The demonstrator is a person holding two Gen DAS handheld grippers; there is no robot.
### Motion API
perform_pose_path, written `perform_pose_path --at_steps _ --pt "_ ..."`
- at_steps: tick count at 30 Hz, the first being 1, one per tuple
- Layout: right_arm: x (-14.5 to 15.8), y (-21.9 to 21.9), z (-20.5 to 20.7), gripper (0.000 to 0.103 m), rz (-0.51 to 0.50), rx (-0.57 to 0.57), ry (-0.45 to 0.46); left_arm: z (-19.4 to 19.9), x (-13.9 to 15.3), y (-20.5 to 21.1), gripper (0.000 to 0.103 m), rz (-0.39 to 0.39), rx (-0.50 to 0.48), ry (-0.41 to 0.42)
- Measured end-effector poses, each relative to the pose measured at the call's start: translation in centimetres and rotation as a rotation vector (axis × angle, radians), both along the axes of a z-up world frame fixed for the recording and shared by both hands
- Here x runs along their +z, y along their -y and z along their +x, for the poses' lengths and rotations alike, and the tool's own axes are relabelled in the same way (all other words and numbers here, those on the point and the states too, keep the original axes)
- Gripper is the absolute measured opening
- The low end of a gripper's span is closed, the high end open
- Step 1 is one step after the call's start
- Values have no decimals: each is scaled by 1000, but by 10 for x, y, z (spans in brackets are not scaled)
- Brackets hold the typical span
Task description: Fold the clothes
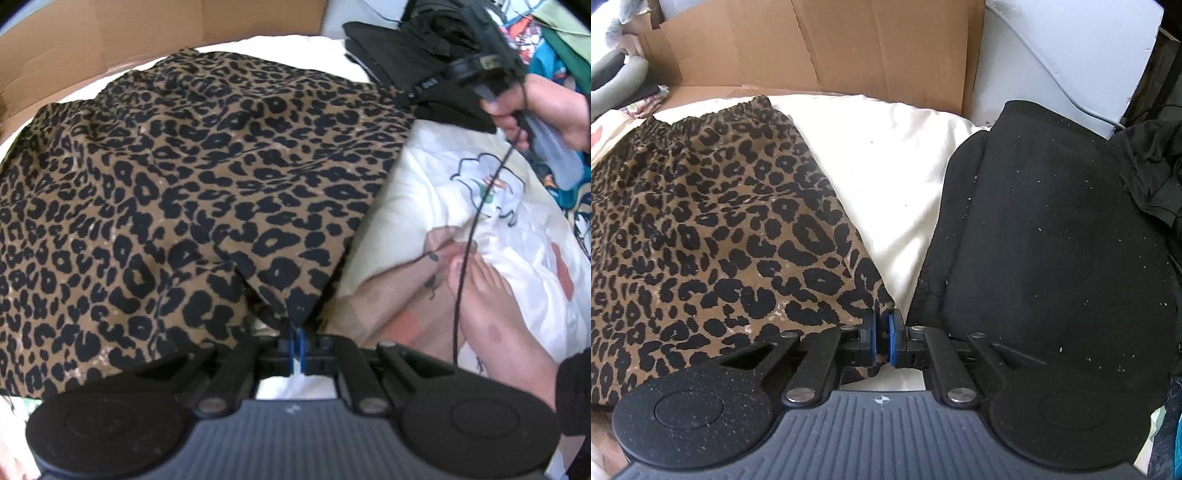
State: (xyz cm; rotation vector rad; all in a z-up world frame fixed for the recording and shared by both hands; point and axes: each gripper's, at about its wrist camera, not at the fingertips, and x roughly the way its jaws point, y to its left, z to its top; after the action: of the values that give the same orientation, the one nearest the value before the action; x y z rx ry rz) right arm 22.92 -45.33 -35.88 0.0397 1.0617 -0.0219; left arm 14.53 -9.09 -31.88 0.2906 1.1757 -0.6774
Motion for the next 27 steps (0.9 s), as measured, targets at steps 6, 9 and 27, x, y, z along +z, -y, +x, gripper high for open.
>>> perform_pose_path --at_steps 6,9,27 --pt "-3 -3 6 4 -23 -9 3 0 7 -5 3 -48 -20 -25" --pt "-2 -3 7 4 -36 -16 8 2 12 -9 9 -85 -24 -61" --pt "8 35 -17 18 138 -169 85 42 20 -10 33 -159 140 -97"
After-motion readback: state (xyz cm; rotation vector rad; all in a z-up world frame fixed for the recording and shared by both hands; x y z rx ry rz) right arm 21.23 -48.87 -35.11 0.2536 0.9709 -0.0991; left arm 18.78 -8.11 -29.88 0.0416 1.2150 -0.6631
